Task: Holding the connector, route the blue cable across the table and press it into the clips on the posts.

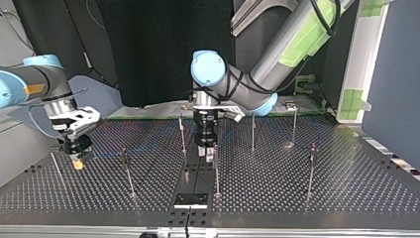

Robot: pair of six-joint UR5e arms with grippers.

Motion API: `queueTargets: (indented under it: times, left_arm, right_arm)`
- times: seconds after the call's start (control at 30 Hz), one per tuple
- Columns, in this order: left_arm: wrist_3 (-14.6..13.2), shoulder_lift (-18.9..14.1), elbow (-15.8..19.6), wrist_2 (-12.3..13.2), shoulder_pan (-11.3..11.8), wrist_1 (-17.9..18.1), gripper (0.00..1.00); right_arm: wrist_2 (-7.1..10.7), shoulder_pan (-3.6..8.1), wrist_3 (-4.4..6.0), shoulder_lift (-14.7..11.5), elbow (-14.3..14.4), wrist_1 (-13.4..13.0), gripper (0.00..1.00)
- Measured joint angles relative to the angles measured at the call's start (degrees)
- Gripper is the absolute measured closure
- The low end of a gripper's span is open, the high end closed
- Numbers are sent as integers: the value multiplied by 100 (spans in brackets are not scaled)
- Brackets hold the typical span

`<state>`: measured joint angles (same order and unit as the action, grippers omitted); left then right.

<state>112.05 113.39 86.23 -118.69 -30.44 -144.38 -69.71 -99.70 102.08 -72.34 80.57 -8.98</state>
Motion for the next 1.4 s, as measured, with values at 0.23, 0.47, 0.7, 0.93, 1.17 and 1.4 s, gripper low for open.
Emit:
queueTargets:
  times: [0.23, 0.47, 0.7, 0.93, 1.17, 1.4]
  left_arm:
    - [0, 0, 0, 0, 0, 0, 0]
    - [0, 0, 0, 0, 0, 0, 0]
    - [0, 0, 0, 0, 0, 0, 0]
    - [0, 0, 0, 0, 0, 0, 0]
    - [0, 0, 0, 0, 0, 0, 0]
    - [0, 0, 0, 0, 0, 0, 0]
  right_arm:
    - [-144, -26, -10, 3, 40, 1, 100]
    - [-151, -28, -11, 3, 43, 0, 100]
    - [-151, -28, -11, 3, 43, 0, 100]
    - [-151, -28, -11, 3, 43, 1, 100]
    - [-151, -28, -11, 3, 42, 0, 100]
    - [-151, -28, -11, 3, 43, 0, 100]
